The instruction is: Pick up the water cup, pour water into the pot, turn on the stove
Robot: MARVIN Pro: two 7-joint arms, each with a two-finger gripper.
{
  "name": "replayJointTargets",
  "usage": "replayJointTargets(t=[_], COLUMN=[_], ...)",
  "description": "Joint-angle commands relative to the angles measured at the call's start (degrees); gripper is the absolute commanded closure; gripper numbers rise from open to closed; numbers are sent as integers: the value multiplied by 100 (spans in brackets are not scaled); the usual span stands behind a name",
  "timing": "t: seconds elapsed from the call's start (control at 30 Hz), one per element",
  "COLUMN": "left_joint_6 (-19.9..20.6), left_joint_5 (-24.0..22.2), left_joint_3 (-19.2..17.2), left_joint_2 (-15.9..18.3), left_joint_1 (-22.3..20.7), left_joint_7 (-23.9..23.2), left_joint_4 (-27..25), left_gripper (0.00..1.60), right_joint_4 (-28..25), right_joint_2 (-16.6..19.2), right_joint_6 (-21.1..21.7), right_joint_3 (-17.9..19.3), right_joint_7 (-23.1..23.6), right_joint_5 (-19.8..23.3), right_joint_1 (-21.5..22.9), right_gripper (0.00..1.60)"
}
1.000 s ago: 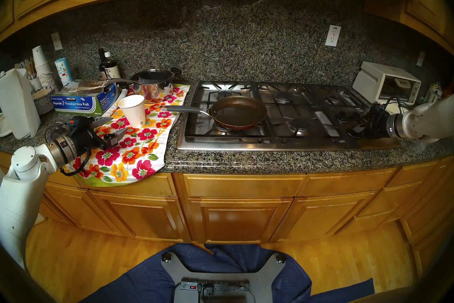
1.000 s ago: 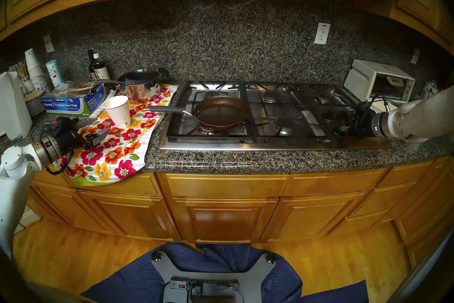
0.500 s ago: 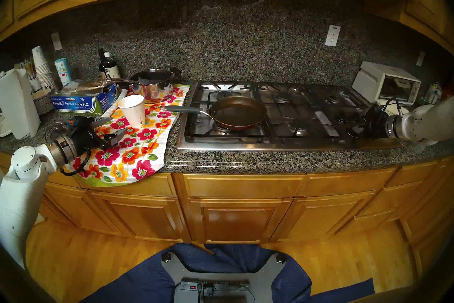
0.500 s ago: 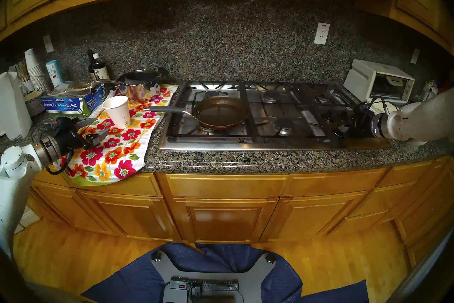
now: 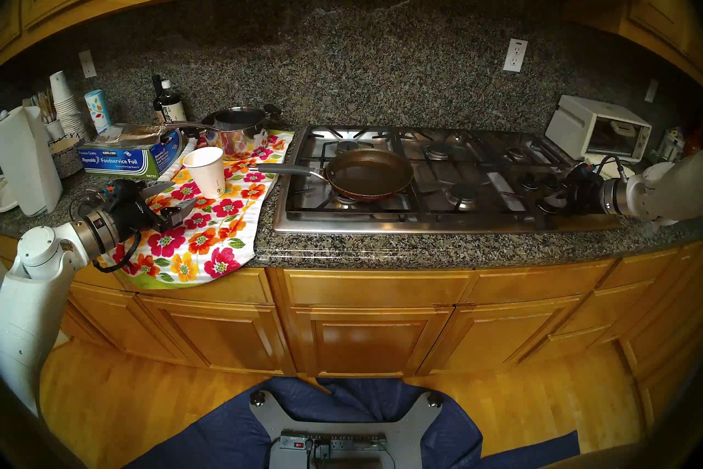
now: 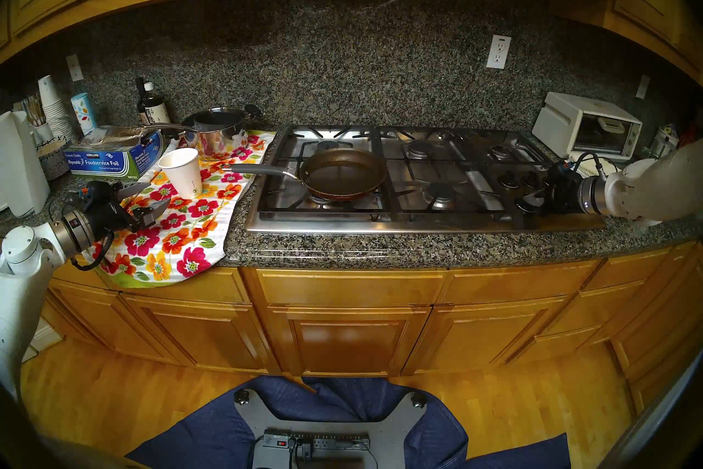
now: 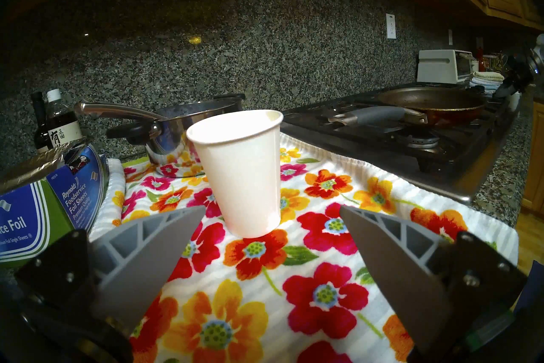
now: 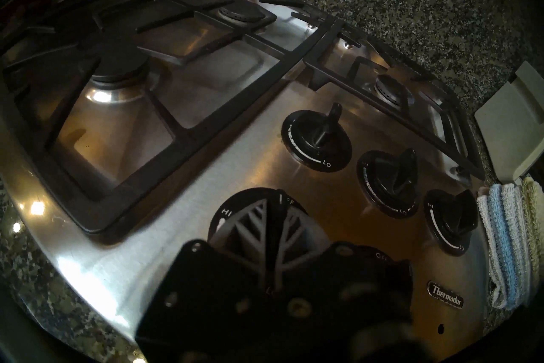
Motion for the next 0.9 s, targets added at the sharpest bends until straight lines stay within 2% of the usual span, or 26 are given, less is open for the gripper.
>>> replayJointTargets(t=[0.0,0.87], left_joint_6=[-31,-31], left_joint_5=[-56,-56], left_joint_3=[-139,-139], left_joint_2=[48,48], left_joint_1=[-103,-104], left_joint_7=[12,12], left_joint_4=[-102,-102], left_gripper=[0,0], right_joint_4=[132,770], right_joint_2=[-80,-105], right_joint_6=[-393,-1126], right_joint_3=[220,390], right_joint_7=[379,793], right_joint_5=[-198,-872], right_joint_1=[27,-404], right_gripper=[160,160])
